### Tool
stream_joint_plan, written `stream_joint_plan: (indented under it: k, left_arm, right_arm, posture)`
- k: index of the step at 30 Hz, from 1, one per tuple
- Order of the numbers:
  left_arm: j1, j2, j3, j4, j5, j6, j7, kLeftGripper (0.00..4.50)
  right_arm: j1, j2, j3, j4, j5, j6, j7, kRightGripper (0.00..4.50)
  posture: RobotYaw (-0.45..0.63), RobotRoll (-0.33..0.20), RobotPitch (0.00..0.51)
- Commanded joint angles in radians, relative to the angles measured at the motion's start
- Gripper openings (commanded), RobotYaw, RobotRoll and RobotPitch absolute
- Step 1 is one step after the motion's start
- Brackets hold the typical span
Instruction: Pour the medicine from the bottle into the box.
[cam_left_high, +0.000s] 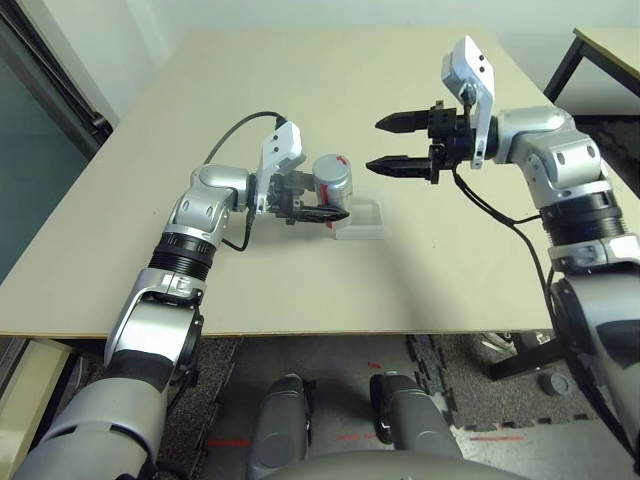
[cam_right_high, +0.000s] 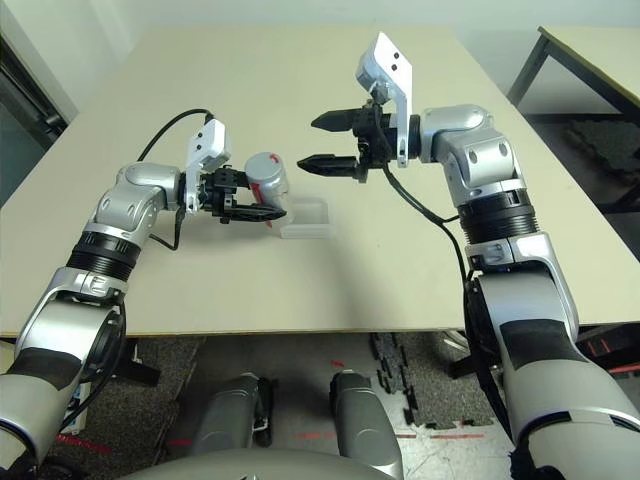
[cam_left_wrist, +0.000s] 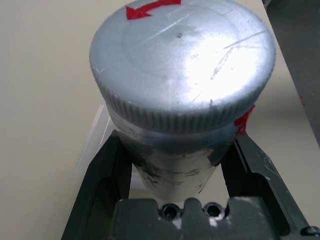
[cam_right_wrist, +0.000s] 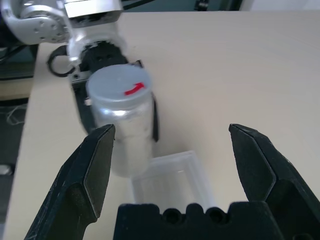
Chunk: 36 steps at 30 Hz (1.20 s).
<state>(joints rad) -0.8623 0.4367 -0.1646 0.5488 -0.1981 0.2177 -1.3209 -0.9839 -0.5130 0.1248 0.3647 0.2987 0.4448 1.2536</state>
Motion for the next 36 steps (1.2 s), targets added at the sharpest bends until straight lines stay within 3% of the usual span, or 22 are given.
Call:
stream_joint_plan:
  k: [1, 16, 36]
  left_arm:
    - [-0.030, -0.002, 0.003, 0.035, 0.009, -0.022, 0.000, 2.75]
    - [-0.095, -0.066, -0.016, 0.162, 0.036, -0.098, -0.007, 2.75]
    - [-0.106, -0.108, -0.019, 0.152, 0.044, -0.100, -0.022, 2.75]
  right_arm:
    - [0.014, 0.003, 0.002, -0.067, 0.020, 0.034, 0.000, 4.50]
    - [-0.005, 0.082, 0.025, -0.111, 0.018, 0.058, -0.042, 4.50]
    - [-0.033, 0.163, 0.042, -0.003, -0.041, -0.027, -0.090, 4.50]
  posture:
    - [0.00, 0.000, 0.072]
    - [-0.02, 0.000, 0.082]
    - [-0.01, 0.000, 0.091]
